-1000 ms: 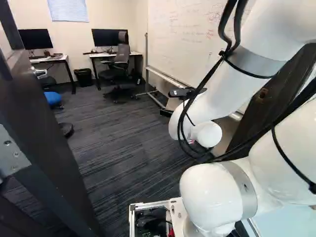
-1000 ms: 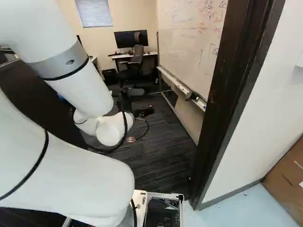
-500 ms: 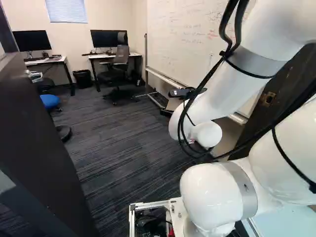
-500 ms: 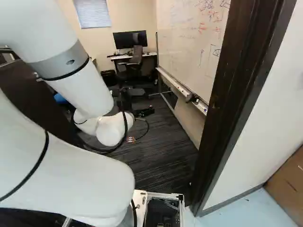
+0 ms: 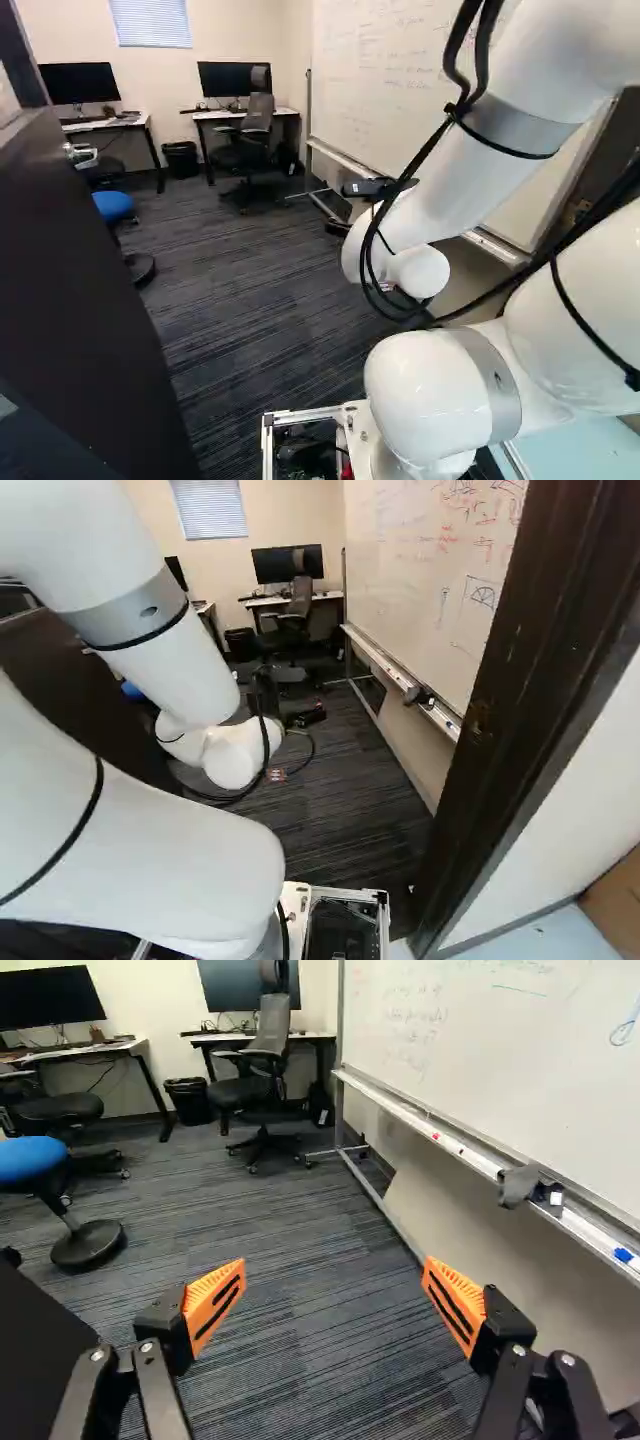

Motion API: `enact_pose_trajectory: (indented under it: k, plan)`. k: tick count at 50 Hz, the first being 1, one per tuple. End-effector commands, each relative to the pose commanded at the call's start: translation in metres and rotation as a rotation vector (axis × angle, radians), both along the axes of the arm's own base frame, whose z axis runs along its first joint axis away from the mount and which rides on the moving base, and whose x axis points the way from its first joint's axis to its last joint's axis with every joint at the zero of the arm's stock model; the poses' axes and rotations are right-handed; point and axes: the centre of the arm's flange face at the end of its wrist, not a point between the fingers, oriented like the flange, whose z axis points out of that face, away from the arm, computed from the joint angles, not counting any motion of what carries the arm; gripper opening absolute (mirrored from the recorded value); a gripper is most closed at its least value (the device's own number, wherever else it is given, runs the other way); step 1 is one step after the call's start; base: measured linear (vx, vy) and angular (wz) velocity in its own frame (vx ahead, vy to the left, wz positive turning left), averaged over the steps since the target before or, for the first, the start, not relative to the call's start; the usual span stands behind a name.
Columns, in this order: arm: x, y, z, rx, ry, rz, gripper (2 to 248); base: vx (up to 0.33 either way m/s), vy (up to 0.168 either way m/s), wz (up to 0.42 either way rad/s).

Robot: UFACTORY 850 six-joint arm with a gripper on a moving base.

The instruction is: Open the door and move inside

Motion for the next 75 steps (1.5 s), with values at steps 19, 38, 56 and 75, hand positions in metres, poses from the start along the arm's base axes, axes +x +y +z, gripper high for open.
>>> enact_pose_trajectory:
  k: [19,38,56,75]
  plan:
    - [0.0000,0.0000,0.0000,0.000,0.000,0.000,247,0.105,0.048,0.178]
    - [0.0000,0.0000,0.0000,0.000,0.000,0.000,247,0.103,0.047,0.191]
    - [0.0000,0.0000,0.0000,0.000,0.000,0.000,247,0.128,0.021,0.121]
    - [0.0000,0.0000,0.0000,0.000,0.000,0.000,247,0.125,0.004,0.005]
